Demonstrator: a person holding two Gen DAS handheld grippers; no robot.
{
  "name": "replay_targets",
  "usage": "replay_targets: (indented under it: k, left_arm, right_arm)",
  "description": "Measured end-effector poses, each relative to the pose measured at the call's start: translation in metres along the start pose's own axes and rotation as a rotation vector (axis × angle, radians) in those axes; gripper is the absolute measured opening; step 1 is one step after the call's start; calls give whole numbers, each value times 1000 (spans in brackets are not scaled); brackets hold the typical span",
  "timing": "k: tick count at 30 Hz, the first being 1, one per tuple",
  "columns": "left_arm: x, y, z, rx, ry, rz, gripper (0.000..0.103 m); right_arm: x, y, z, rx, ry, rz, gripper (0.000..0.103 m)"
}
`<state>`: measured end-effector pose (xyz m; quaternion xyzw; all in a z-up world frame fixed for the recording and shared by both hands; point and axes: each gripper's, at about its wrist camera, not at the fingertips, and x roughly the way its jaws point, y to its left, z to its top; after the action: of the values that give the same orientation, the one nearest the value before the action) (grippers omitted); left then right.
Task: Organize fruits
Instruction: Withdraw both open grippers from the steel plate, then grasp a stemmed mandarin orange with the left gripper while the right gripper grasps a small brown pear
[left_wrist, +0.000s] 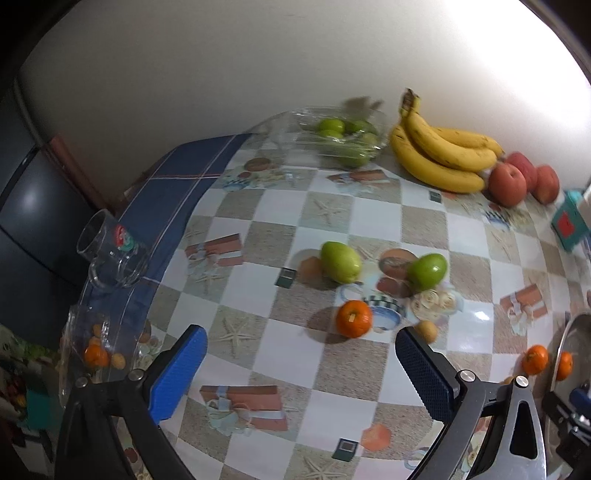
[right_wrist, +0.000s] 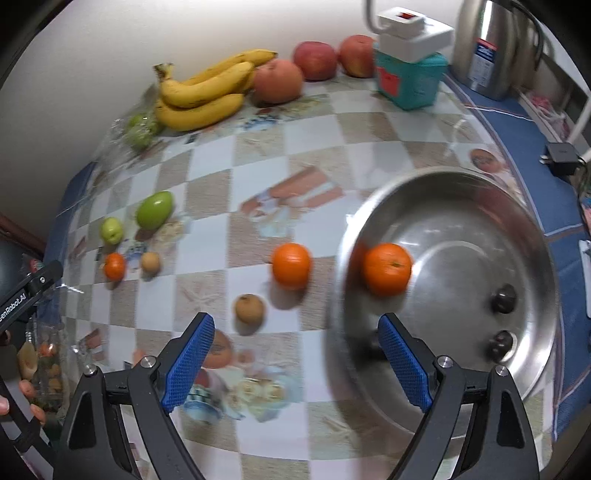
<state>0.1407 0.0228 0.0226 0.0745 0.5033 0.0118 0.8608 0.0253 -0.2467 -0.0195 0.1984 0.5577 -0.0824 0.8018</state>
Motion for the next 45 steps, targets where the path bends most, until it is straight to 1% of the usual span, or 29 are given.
replay_targets:
  k: [6, 12, 22, 26, 29, 32, 33, 34, 35, 36, 37, 38, 39, 40, 41, 42, 43, 44, 45]
  left_arm:
    - [5, 19, 5, -41, 0, -19, 103]
    - [12, 24, 8, -59, 8, -52, 103]
    - [36, 13, 9, -69, 37, -124, 103]
    - [51, 2, 8, -56, 63, -151, 103]
    - [64, -9, 6, -45, 80, -173, 102]
    - [75, -19, 6, -21, 90, -172, 95]
    - [78, -21, 6, -12, 91, -171, 93]
    - [82, -23, 6, -3, 94, -173, 91]
    - [84, -24, 6, 1, 94, -175, 89]
    - [86, -25, 7, 6, 96, -176, 85]
    - [88, -25, 7, 10, 97, -177, 79]
    - [89, -25, 7, 14, 98, -176, 76]
    - [90, -26, 8, 17, 100, -175, 72]
    - [91, -27, 7, 23, 101, -178, 69]
    - [92, -28, 7, 28, 103, -180, 67]
    - [92, -30, 7, 35, 105, -182, 62]
    - [93, -31, 6, 43, 107, -183, 54]
    - [93, -32, 5, 46, 110, -184, 49]
    - [94, -33, 5, 48, 114, -189, 44]
  right_arm:
    - [2, 23, 1, -30, -13, 27, 90]
    - [4, 36, 4, -47, -38, 44, 90]
    - [23, 39, 5, -42, -23, 41, 90]
    - [35, 41, 2, -58, -3, 11, 90]
    - [43, 41, 1, -63, 13, 2, 86]
    - [49, 42, 0, -74, 21, -11, 84]
    - [52, 43, 0, -77, 26, -13, 82]
    - [53, 43, -1, -80, 30, -13, 73]
    - [56, 43, -1, -81, 36, -13, 69]
    - [57, 42, -1, -81, 41, -15, 65]
    - [59, 42, -1, -80, 47, -17, 64]
    - [61, 41, -1, -81, 51, -20, 64]
    - [63, 41, -2, -82, 56, -23, 61]
    - [64, 41, -2, -82, 58, -23, 54]
    - [65, 41, -2, -81, 59, -24, 51]
    - [65, 42, -2, -81, 58, -26, 49]
    - [65, 41, -1, -83, 56, -28, 48]
    - [65, 42, -1, -84, 56, -28, 46]
    - [65, 42, -2, -85, 57, -26, 43]
